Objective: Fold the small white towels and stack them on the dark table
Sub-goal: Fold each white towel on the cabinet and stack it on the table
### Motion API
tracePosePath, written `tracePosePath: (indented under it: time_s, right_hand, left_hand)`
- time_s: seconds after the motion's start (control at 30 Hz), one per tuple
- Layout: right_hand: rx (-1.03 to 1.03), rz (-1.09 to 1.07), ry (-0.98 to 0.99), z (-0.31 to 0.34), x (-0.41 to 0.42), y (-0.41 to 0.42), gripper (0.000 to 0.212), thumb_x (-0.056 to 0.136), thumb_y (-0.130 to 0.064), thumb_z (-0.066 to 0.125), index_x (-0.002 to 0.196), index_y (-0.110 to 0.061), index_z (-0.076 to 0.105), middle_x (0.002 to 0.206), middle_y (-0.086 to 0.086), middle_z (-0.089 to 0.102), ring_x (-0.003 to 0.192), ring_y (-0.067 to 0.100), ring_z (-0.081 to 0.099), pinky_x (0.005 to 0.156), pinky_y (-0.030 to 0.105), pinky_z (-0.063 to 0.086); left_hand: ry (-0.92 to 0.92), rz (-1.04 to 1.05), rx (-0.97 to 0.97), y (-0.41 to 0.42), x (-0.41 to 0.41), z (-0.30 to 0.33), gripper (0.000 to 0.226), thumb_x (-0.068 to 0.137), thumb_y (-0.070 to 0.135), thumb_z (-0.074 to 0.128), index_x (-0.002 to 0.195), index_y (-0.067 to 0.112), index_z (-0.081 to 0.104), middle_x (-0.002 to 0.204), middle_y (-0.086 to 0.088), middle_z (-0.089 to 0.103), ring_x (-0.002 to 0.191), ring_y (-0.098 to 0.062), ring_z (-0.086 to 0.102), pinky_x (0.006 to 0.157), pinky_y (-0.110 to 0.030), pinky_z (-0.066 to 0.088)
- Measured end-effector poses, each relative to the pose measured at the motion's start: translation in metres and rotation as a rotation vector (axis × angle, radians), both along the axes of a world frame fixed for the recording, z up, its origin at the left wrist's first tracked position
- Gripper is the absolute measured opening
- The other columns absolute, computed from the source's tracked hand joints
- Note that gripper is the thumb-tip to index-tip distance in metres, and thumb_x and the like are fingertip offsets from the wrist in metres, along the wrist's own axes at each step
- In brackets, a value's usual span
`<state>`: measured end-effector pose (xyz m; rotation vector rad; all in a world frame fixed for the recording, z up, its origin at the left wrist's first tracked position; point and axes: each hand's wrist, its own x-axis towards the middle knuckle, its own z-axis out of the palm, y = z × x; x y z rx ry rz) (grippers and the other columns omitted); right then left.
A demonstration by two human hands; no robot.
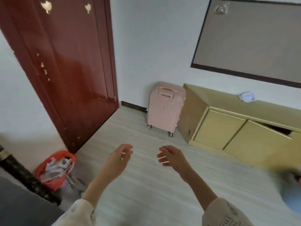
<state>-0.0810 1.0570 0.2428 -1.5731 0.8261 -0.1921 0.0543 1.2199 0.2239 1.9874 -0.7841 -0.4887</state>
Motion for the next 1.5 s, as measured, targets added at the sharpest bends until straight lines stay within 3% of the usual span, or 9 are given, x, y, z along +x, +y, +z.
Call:
tracePosePath:
  time_s: [0.3, 0.53, 0.63, 0.7, 0.8, 0.97, 1.2, 1.3, 1.5]
  right_hand:
    - [-0.018, -0.375, -0.043, -0.006, -0.095, -0.204, 0.021, 0.096, -0.02, 0.049, 0.108, -0.006, 0.06, 0.085, 0.005, 0.066, 0.074, 0.018, 0.062, 0.066, 0.026, 0.05]
    - [-0.056, -0.487, -0.053, -0.002, -0.089, -0.381, 0.021, 0.097, -0.019, 0.047, 0.109, -0.007, 0.06, 0.087, 0.005, 0.067, 0.077, 0.019, 0.062, 0.068, 0.027, 0.051]
    - [-0.063, -0.51, -0.062, 0.002, -0.088, -0.447, 0.02, 0.097, -0.02, 0.047, 0.108, -0.01, 0.06, 0.087, 0.003, 0.067, 0.076, 0.016, 0.063, 0.068, 0.025, 0.051]
    - [-0.061, -0.539, -0.056, 0.003, -0.09, -0.492, 0.02, 0.097, -0.02, 0.046, 0.108, -0.01, 0.06, 0.087, 0.003, 0.067, 0.075, 0.015, 0.063, 0.067, 0.025, 0.051]
    - [-0.056, -0.577, -0.056, 0.001, -0.089, -0.558, 0.021, 0.097, -0.019, 0.046, 0.109, -0.008, 0.059, 0.087, 0.004, 0.067, 0.074, 0.015, 0.062, 0.067, 0.025, 0.05]
    - [-0.017, -0.572, -0.054, -0.011, -0.08, -0.669, 0.02, 0.098, -0.019, 0.045, 0.107, -0.008, 0.059, 0.085, 0.003, 0.067, 0.073, 0.015, 0.061, 0.064, 0.023, 0.049]
    - [-0.001, -0.508, -0.013, -0.024, -0.064, -0.848, 0.015, 0.096, -0.016, 0.047, 0.102, -0.009, 0.059, 0.08, 0.002, 0.066, 0.067, 0.017, 0.06, 0.062, 0.025, 0.048]
    - [-0.013, -0.506, 0.004, -0.026, -0.056, -0.919, 0.014, 0.095, -0.016, 0.048, 0.099, -0.01, 0.06, 0.077, 0.002, 0.066, 0.066, 0.016, 0.061, 0.062, 0.026, 0.048]
    - [0.031, -0.512, 0.099, -0.058, -0.044, -1.023, 0.012, 0.095, -0.015, 0.048, 0.097, -0.011, 0.06, 0.077, 0.001, 0.065, 0.068, 0.017, 0.06, 0.063, 0.026, 0.048]
  left_hand:
    - [0.03, -0.328, 0.002, -0.251, -0.034, -0.015, 0.016, 0.095, 0.015, 0.047, 0.098, 0.029, 0.054, 0.093, 0.009, 0.063, 0.084, -0.009, 0.062, 0.071, -0.019, 0.046]
    - [0.045, -0.453, -0.043, -0.45, -0.02, -0.018, 0.012, 0.095, 0.016, 0.046, 0.101, 0.022, 0.055, 0.093, 0.004, 0.064, 0.082, -0.009, 0.063, 0.072, -0.022, 0.049]
    - [0.074, -0.47, -0.053, -0.529, -0.018, -0.012, 0.017, 0.095, 0.013, 0.045, 0.093, 0.026, 0.055, 0.091, 0.0, 0.064, 0.078, -0.013, 0.063, 0.073, -0.024, 0.05]
    - [0.058, -0.503, -0.035, -0.577, -0.019, -0.009, 0.015, 0.095, 0.011, 0.044, 0.095, 0.021, 0.056, 0.091, -0.001, 0.064, 0.078, -0.015, 0.063, 0.069, -0.018, 0.048]
    - [0.026, -0.57, -0.015, -0.643, -0.019, -0.007, 0.015, 0.096, 0.013, 0.043, 0.105, 0.017, 0.055, 0.092, 0.002, 0.063, 0.081, -0.006, 0.061, 0.065, -0.012, 0.049]
    - [0.062, -0.557, 0.011, -0.756, -0.01, -0.013, 0.016, 0.097, 0.014, 0.042, 0.107, 0.017, 0.054, 0.093, 0.005, 0.061, 0.083, -0.005, 0.06, 0.068, -0.014, 0.05]
    - [0.138, -0.457, 0.022, -0.914, -0.005, -0.02, 0.016, 0.096, 0.011, 0.044, 0.094, 0.024, 0.053, 0.09, 0.001, 0.061, 0.076, -0.007, 0.06, 0.064, -0.014, 0.049]
    - [0.141, -0.431, 0.042, -0.974, 0.001, -0.02, 0.019, 0.095, 0.013, 0.045, 0.091, 0.029, 0.053, 0.089, 0.003, 0.062, 0.075, -0.009, 0.061, 0.071, -0.021, 0.049]
    - [0.176, -0.401, 0.126, -1.071, 0.015, -0.044, 0.016, 0.095, 0.012, 0.046, 0.093, 0.026, 0.055, 0.089, 0.002, 0.064, 0.074, -0.009, 0.061, 0.07, -0.022, 0.048]
